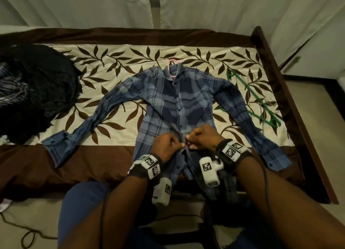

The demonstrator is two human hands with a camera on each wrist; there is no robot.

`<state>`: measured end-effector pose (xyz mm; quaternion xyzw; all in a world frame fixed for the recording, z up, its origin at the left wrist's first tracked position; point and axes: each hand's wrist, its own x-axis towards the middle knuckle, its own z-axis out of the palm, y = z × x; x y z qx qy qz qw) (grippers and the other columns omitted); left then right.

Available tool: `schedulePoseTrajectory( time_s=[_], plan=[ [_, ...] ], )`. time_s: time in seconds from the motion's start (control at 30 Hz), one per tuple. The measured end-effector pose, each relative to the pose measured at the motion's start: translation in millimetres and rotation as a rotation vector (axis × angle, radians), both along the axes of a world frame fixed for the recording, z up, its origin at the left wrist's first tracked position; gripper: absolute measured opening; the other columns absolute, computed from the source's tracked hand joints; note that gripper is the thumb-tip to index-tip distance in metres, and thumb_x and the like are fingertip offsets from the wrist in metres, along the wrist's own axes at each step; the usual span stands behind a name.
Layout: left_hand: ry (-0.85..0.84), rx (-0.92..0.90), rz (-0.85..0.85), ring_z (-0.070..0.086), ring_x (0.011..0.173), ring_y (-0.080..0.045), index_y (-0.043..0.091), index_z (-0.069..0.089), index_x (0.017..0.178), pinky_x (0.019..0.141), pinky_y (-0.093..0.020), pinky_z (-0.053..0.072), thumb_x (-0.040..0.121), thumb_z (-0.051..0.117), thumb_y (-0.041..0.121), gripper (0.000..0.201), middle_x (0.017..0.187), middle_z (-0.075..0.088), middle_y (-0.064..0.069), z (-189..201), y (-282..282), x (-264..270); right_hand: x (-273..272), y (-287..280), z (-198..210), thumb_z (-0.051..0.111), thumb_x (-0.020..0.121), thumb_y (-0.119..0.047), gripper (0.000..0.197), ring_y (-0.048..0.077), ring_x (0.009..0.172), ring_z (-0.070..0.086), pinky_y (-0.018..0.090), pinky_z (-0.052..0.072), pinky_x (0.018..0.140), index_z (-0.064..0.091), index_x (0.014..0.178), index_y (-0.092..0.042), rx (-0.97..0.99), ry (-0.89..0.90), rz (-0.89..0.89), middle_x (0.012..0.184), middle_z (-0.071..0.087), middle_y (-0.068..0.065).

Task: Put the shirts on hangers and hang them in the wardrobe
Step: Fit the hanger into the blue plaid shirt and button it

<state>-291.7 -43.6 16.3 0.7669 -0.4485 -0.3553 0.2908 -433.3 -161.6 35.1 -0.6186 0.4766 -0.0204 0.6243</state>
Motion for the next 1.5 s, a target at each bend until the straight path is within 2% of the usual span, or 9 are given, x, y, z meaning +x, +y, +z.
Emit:
schedulePoseTrajectory(
  time_s=[0.17,0.33,0.5,0.63,0.87,1.03,1.27,1.4,1.5],
  plan=[
    [-0.174,0.075,0.318,0.06,0.081,-0.016,0.015,0.068,0.095,0.08,-0.032,0.049,0.091,0.067,0.031,0.016,0.089,0.067,-0.001,-27.9,6.1,59.4,39.6,-88.3,15.2,0.071,0.089,-0.012,0.017,0.016,0.068,0.066,0.037,0.059,0.074,0.073,0.073,-0.008,-0.476,0.014,0.001,0.07,0.071,0.003],
    [-0.285,0.401,0.446,0.049,0.121,-0.037,0.015,0.047,0.139,0.101,-0.048,0.043,0.088,0.062,0.051,0.064,0.134,0.051,-0.019,-63.9,11.1,117.2,118.8,-193.1,19.7,0.068,0.092,-0.017,0.016,0.02,0.097,0.065,0.03,0.049,0.086,0.073,0.104,-0.008,-0.682,0.148,0.087,0.103,0.072,0.007],
    [-0.09,0.273,0.348,0.06,0.081,-0.015,0.027,0.052,0.103,0.074,-0.031,0.047,0.089,0.068,0.045,0.028,0.087,0.062,0.006,-65.1,3.2,127.4,200.1,-266.8,4.3,0.064,0.093,-0.018,0.032,0.031,0.115,0.061,0.037,0.048,0.097,0.066,0.123,-0.006,-0.823,0.292,0.217,0.126,0.066,0.015],
    [-0.039,0.221,0.273,0.061,0.074,0.0,0.042,0.051,0.088,0.068,-0.02,0.048,0.091,0.067,0.041,0.017,0.079,0.063,0.016,-68.3,1.4,126.4,241.5,-298.2,-23.7,0.06,0.096,-0.024,0.045,0.037,0.126,0.052,0.037,0.042,0.102,0.054,0.136,-0.004,-0.901,0.446,0.368,0.139,0.055,0.021],
    [0.085,0.189,0.338,0.064,0.079,0.001,0.048,0.056,0.088,0.07,-0.016,0.049,0.094,0.062,0.036,0.015,0.081,0.068,0.019,-78.4,8.5,132.2,255.7,-332.3,-34.9,0.063,0.095,-0.029,0.025,0.029,0.098,0.06,0.03,0.044,0.08,0.07,0.11,-0.01,-0.972,0.447,0.482,0.11,0.067,0.014],
    [0.163,0.105,0.534,0.064,0.078,-0.009,0.047,0.061,0.083,0.065,-0.026,0.045,0.094,0.063,0.021,0.028,0.073,0.069,0.017,-79.7,13.9,142.4,257.0,-378.9,24.0,0.064,0.092,-0.026,0.026,0.035,0.101,0.067,0.038,0.053,0.085,0.071,0.108,-0.007,-1.037,0.376,0.209,0.106,0.071,0.02],
    [0.27,0.028,0.625,0.06,0.084,-0.008,0.029,0.07,0.079,0.066,-0.007,0.044,0.081,0.076,0.007,0.022,0.07,0.068,0.017,-67.6,1.8,140.0,263.4,-429.4,91.0,0.066,0.089,-0.029,0.036,0.023,0.091,0.069,0.028,0.056,0.068,0.069,0.117,-0.006,-1.088,0.299,-0.06,0.103,0.071,0.016],
    [0.323,0.073,0.661,0.058,0.098,-0.026,0.023,0.064,0.089,0.087,-0.026,0.041,0.081,0.077,0.006,0.023,0.093,0.066,-0.006,-58.4,0.9,129.8,250.9,-406.1,74.8,0.067,0.091,-0.023,0.052,0.029,0.124,0.055,0.029,0.043,0.1,0.053,0.138,-0.008,-1.061,0.339,0.001,0.139,0.055,0.017],
    [0.379,0.113,0.683,0.056,0.104,-0.026,0.013,0.062,0.105,0.091,-0.031,0.041,0.079,0.078,0.002,0.033,0.105,0.063,-0.01,-50.2,15.5,120.7,210.1,-344.4,52.0,0.067,0.089,-0.018,0.039,0.029,0.118,0.06,0.03,0.044,0.098,0.064,0.127,-0.007,-1.057,0.276,0.102,0.126,0.066,0.014]
  ],
)
